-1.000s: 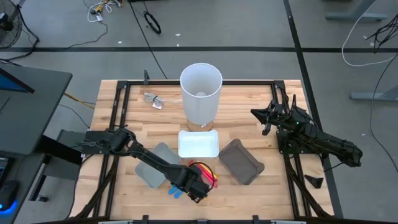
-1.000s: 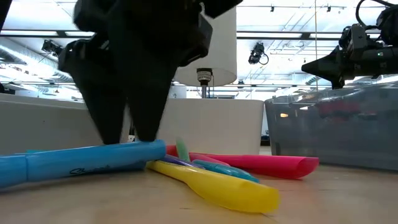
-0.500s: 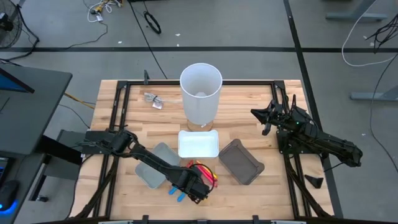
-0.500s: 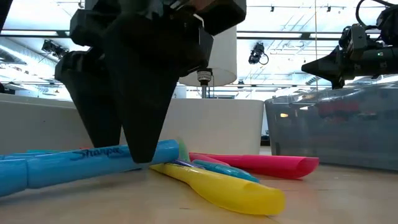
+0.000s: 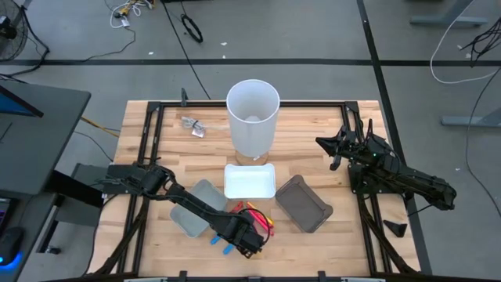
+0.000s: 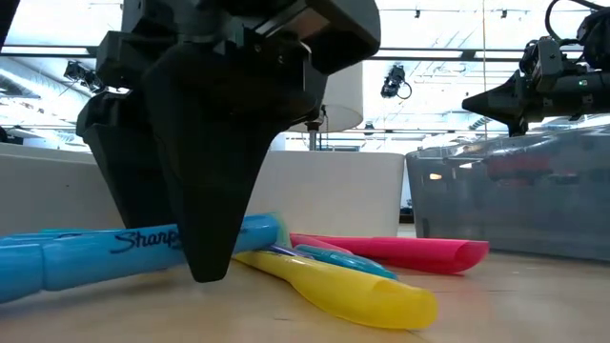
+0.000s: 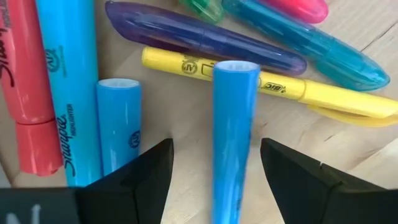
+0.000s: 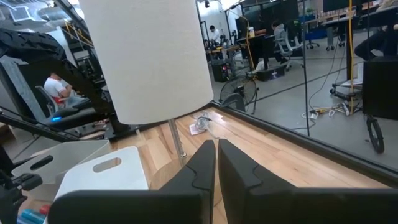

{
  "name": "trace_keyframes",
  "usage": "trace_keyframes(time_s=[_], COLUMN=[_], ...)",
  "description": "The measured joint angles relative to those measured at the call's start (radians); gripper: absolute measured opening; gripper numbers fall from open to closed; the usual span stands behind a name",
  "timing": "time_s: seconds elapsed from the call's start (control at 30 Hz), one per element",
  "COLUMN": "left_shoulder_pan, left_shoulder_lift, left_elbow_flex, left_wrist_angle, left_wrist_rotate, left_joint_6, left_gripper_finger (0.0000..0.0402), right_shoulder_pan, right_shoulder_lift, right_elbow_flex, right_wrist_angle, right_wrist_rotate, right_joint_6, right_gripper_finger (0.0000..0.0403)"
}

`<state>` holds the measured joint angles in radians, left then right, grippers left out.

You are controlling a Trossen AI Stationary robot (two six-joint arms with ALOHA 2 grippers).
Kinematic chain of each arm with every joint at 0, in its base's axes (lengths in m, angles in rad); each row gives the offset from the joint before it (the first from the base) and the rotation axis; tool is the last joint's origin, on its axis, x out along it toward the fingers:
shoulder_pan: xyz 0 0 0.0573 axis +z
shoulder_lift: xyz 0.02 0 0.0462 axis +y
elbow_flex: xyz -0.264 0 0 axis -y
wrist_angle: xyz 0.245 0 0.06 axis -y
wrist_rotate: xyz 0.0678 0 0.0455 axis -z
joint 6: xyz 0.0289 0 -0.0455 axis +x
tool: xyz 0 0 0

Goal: Pick & Place Markers
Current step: Put the bottom blue highlighter pen in the gray bin

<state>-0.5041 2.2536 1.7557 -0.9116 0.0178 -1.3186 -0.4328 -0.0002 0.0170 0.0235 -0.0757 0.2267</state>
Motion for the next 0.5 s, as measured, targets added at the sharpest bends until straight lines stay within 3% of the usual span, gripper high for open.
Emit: trace_keyframes(time_s=[0.17,0.5], left_shoulder_pan=[0.0,0.001], left_shoulder_lift=[0.0,0.0], left_elbow_flex=[-0.001,-0.002], left_wrist_angle=[-0.003,0.009], left_wrist_rotate=[-0.002,-0.006], left_joint_6=[-0.005,-0.02], left_gripper_finger=[0.0219,0.0121], right_shoulder_pan=[0.0,0.0], right_shoulder_lift=[0.0,0.0], right_elbow_flex=[0.0,0.0], right_wrist_angle=[0.0,0.0], right_wrist_rotate=[0.0,0.0], right_joint_6=[0.0,0.0], right_gripper_finger=[0.0024,0.0024])
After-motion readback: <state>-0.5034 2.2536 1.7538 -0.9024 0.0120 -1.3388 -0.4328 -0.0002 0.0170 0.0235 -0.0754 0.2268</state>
